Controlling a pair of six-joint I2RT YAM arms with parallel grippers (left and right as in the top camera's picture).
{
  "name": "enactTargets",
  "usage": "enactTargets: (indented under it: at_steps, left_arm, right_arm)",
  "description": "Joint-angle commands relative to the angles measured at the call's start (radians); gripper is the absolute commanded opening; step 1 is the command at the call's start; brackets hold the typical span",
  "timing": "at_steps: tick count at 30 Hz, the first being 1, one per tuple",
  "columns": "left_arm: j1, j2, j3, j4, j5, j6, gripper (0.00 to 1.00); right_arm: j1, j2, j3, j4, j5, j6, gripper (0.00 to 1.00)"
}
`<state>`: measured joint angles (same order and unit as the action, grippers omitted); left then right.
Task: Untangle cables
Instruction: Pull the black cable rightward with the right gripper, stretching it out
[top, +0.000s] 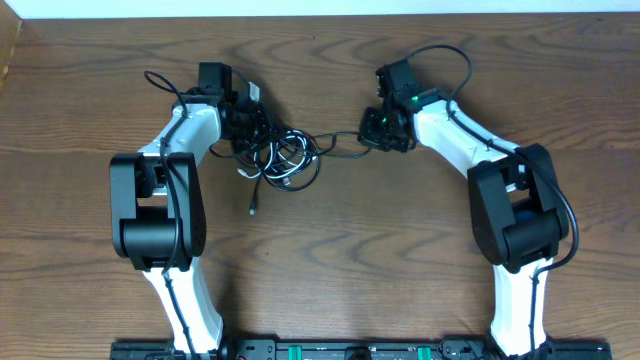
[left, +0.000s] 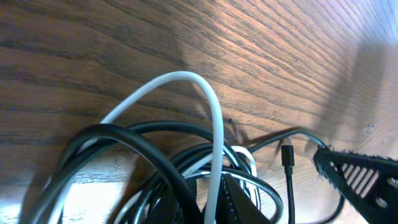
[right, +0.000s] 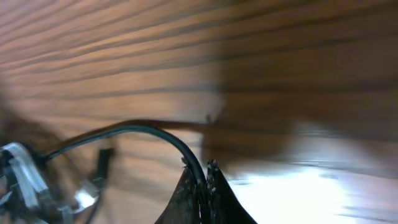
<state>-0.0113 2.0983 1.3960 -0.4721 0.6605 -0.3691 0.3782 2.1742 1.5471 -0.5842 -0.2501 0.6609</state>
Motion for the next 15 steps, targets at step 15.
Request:
enactTargets:
  at_steps: [15]
  left_arm:
    - [0.008, 0.019, 0.002, -0.006, -0.017, 0.002, 0.17]
  right_arm:
    - [-0.299, 0.007, -0.005, -0.203, 0.235, -0.019, 0.01]
